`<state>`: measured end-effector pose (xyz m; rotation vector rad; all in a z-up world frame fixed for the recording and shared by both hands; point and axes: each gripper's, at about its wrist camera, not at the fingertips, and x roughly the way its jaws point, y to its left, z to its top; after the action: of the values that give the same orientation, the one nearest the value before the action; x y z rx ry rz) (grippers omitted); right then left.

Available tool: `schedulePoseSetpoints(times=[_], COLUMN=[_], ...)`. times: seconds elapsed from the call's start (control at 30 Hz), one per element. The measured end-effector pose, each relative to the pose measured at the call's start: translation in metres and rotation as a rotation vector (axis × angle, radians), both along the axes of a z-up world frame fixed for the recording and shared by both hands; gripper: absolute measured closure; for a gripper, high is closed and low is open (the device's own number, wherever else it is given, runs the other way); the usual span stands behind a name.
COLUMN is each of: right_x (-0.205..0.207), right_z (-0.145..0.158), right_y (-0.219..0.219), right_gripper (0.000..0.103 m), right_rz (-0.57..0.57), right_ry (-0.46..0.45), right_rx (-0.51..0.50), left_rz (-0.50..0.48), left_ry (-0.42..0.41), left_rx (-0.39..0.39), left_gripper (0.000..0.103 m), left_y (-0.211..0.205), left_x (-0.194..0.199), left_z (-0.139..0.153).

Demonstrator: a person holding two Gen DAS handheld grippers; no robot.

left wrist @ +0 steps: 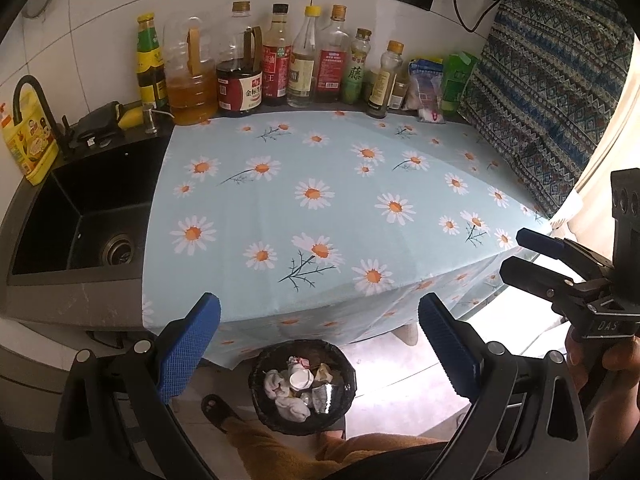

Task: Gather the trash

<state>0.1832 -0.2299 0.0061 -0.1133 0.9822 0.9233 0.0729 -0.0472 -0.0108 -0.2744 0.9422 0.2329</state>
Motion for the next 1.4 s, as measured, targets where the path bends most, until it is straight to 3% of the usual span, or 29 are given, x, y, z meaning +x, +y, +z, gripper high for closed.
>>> schedulePoseSetpoints(times=[0.63,1.4], right_x=[-0.0061,-0.0002], right_z=[-0.0046,-0.0045], right_y=[0.0057,-0.0003], right_gripper=[0.005,0.005], right_rz=[0.033,-0.010], right_ry=[0.006,0.033], right_rx=[-0.012,-0.004], left_rz=[0.011,0.003], left_ry=[0.002,0.013], left_rx=[-0.011,-0.012], left_gripper=[0.007,0.007], left_y=[-0.0010,-0.0006], left_x=[-0.0060,-0.0017], left_z=[-0.0040,-0.0067])
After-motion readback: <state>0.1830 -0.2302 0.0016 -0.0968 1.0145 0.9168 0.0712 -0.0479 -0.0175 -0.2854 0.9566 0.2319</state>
